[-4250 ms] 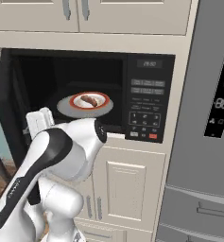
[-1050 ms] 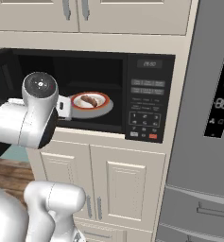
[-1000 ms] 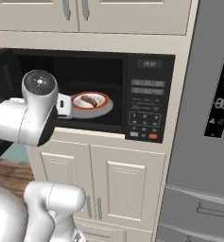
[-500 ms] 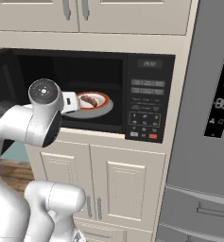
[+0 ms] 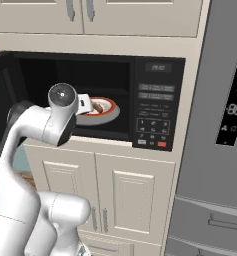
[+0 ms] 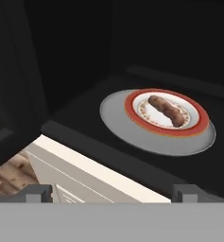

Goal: Retrieve the reheated potato from the microwave, then place the potato, cheese, and condiment on the cutting board.

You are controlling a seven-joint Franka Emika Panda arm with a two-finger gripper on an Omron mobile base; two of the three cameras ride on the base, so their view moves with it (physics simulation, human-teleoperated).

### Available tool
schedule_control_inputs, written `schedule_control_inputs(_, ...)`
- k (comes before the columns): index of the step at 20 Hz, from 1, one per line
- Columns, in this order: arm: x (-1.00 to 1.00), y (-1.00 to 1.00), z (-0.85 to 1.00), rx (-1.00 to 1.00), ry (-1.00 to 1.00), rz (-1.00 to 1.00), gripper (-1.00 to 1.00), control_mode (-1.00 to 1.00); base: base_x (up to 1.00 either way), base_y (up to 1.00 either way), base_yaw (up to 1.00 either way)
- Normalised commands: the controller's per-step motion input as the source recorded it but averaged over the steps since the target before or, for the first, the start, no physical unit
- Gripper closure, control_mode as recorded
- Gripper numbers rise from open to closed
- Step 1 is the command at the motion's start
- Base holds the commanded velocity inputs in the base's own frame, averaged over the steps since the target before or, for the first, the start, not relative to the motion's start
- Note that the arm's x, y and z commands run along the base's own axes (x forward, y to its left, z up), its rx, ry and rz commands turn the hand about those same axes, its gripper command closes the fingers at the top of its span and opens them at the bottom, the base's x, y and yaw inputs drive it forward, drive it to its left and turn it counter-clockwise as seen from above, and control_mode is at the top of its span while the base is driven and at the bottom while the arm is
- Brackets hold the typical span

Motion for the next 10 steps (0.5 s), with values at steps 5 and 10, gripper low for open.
schedule_control_inputs(5, 0.58, -0.04, -0.09, 0.0, 0.06, 0.0, -1.0, -1.0, 0.0, 0.0, 0.0)
schedule_control_inputs(10, 0.48, 0.01, -0.27, 0.0, 0.0, -0.01, -1.0, -1.0, 0.0, 0.0, 0.0)
